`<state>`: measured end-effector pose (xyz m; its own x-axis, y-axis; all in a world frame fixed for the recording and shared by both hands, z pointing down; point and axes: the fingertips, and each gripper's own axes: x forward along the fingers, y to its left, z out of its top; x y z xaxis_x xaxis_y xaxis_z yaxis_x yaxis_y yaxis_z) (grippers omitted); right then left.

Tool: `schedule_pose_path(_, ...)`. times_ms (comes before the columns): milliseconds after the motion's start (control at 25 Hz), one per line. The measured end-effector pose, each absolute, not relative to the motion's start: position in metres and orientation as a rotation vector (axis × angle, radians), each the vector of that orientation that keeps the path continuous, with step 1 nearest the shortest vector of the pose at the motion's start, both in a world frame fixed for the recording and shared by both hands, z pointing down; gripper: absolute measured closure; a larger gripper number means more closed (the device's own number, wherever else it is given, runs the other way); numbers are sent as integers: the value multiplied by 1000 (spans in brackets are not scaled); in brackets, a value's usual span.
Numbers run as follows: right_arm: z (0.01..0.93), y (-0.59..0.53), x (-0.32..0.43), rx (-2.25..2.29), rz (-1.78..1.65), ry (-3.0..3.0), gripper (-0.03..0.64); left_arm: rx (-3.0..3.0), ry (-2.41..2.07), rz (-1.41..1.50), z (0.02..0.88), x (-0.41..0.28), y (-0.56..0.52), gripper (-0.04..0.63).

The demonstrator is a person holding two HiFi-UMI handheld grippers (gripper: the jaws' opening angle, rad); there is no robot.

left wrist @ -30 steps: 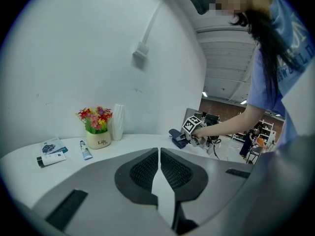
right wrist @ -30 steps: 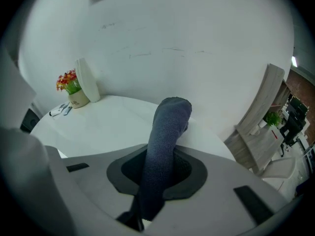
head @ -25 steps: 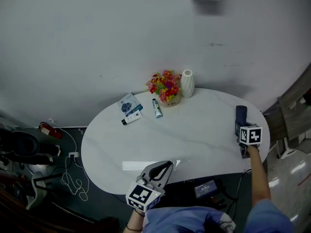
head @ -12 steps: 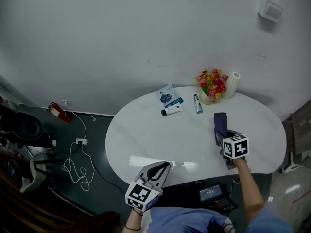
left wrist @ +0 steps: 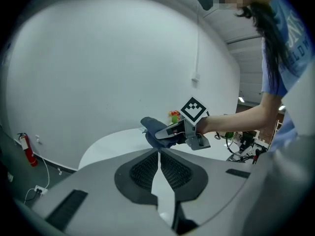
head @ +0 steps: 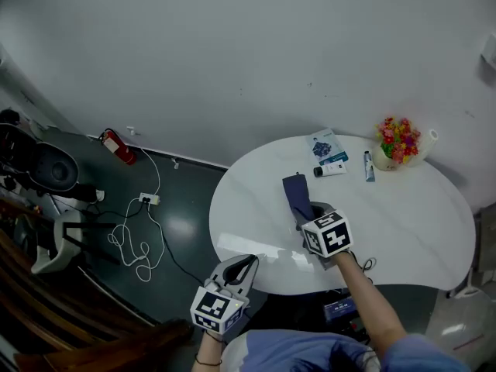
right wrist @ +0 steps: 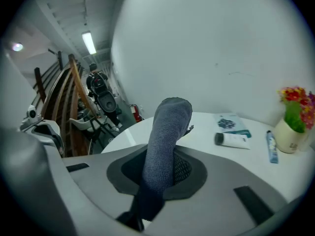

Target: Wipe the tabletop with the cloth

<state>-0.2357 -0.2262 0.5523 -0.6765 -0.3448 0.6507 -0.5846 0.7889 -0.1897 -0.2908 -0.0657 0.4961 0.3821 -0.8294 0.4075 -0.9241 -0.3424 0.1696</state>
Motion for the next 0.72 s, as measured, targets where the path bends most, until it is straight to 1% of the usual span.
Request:
schedule_pose_path(160,558,-197,-317,518,484,-2411,549,2196,-1599,334,502,-324,-45,575)
schedule_pose_path(360,578,-157,-386,351,471,-2399,549,2113,-1659,330,509,-348,-17,575)
schedule_pose_path(560,591,-117,-431,211,448,-2400,549,2034,-1704,317,515,-364,5,575)
schedule_pose_path(720,607,-99,-442,147,425,-2369,549,2018,-1721,314,516,-367,10,575)
